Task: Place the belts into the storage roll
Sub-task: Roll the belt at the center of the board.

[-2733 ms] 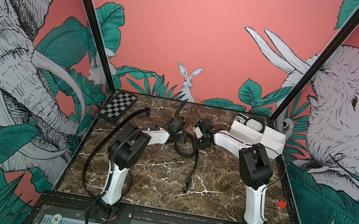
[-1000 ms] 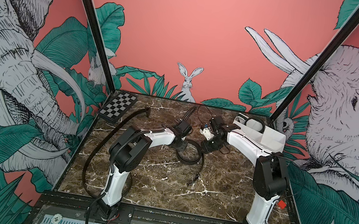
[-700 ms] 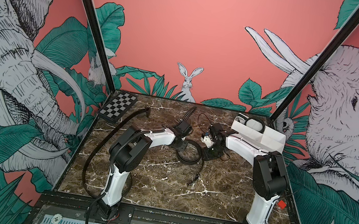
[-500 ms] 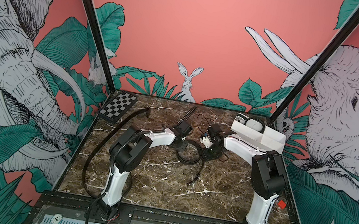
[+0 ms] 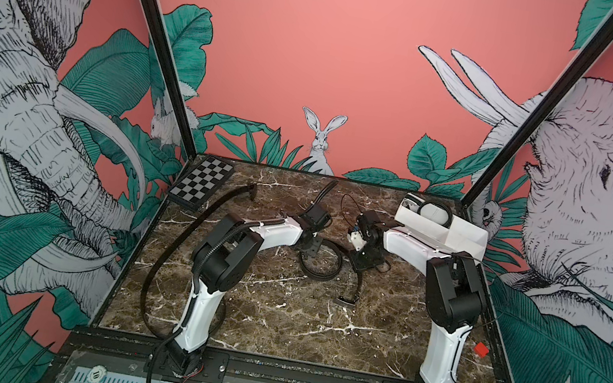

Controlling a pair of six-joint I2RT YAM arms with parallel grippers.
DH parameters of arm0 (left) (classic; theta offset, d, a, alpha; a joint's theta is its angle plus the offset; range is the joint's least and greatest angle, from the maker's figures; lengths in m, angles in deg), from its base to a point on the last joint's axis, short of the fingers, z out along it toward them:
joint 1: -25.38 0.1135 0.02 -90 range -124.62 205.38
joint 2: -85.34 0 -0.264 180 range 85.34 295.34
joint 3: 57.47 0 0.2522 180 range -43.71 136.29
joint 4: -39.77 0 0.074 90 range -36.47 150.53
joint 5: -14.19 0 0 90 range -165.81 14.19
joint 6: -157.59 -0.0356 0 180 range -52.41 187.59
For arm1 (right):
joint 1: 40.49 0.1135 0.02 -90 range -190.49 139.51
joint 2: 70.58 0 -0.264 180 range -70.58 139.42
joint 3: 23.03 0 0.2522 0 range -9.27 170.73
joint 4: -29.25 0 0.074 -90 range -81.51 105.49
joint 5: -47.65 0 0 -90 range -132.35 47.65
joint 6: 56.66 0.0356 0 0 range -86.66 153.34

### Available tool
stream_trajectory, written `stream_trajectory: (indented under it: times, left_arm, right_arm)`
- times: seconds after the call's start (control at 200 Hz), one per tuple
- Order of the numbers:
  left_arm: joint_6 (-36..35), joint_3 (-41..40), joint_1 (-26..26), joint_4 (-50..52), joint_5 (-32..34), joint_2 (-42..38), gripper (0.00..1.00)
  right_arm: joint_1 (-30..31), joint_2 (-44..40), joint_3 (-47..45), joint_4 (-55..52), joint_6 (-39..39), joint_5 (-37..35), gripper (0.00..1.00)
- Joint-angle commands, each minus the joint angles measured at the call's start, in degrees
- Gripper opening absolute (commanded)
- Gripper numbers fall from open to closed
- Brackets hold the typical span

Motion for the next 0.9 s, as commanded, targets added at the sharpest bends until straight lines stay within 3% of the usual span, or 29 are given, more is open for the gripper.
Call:
stream_trajectory:
  times: [0.0, 0.405, 0.895]
  left_arm:
    - [2.9, -8.3, 3.1, 16.8, -0.7, 17.1, 0.32]
    - [5.3, -12.9, 4.9, 13.0, -2.6, 18.7, 0.37]
    - [5.3, -13.1, 5.5, 12.0, -3.8, 20.2, 0.34]
  right_arm:
    - [-0.9, 0.6, -2.2, -3.6, -1.7, -4.2, 0.0]
    - [-3.7, -1.6, -6.0, -5.0, -0.7, -3.5, 0.0]
    - [-7.6, -4.1, -9.8, -5.9, -0.2, -2.3, 0.0]
